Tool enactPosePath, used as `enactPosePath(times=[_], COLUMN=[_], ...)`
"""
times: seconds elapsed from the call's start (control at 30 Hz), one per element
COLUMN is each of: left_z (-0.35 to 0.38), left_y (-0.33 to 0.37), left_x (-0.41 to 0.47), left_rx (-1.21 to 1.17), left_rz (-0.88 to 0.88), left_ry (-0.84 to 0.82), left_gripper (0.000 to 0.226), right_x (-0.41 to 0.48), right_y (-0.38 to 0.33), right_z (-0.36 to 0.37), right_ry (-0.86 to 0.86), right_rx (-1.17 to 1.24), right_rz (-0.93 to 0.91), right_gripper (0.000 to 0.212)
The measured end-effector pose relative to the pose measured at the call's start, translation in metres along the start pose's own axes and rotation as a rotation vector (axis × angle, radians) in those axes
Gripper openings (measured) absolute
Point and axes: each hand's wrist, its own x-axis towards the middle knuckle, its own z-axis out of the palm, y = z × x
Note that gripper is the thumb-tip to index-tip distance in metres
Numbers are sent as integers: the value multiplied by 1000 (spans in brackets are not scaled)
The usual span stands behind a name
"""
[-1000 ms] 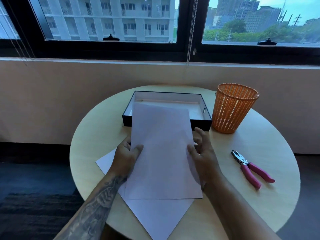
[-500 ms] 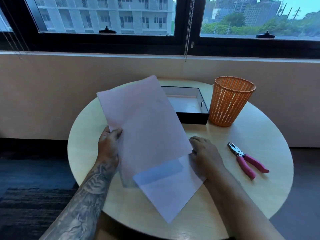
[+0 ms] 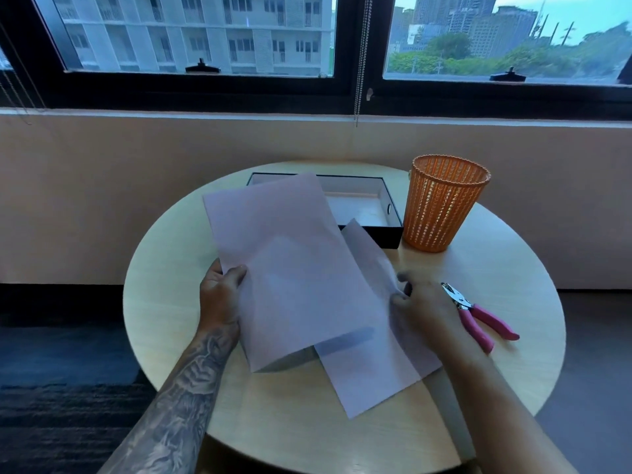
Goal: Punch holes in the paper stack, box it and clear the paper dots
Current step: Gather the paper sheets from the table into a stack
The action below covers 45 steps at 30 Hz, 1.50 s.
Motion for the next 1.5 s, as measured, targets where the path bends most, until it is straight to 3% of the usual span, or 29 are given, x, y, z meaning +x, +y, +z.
enactPosePath(times=[0.07, 0.17, 0.27, 0.43, 0.57, 0.63, 0.93, 1.17, 1.27, 1.4, 1.5], left_z=[0, -2, 0, -1, 0, 3, 9, 7, 10, 7, 7], left_y=[0, 0, 1, -2, -5, -5, -4, -4, -3, -3, 1], left_x=[0, -1, -5, -4, -7, -9, -12, -14, -18, -16, -15], left_rx=[31, 60, 91, 178, 266, 296, 400, 326, 264, 237, 169], left_rz=[7, 9, 3, 6, 30, 45, 74, 55, 53, 31, -9], left_ry=[0, -31, -64, -89, -87, -79, -133, -207, -242, -244, -276], left_gripper=[26, 17, 25, 20, 17, 19, 24, 17, 25, 18, 23], right_x=[4, 3, -1, 2, 7, 8, 3, -11, -20, -18, -17], right_y=[8, 11, 9, 7, 9, 8, -9, -20, -29, -34, -34], right_z=[-6, -13, -21, -41, -54, -58, -30, 16, 38, 49, 39], right_ry=[28, 131, 290, 614, 864, 909, 703, 335, 179, 114, 40], right_rx=[73, 268, 427, 555, 775, 948, 1085, 873, 806, 641, 737], right_rz=[24, 58, -17, -125, -71, -16, 9, -68, -59, -70, -35], right_gripper=[17, 7, 9, 10, 10, 14, 14, 27, 31, 37, 39])
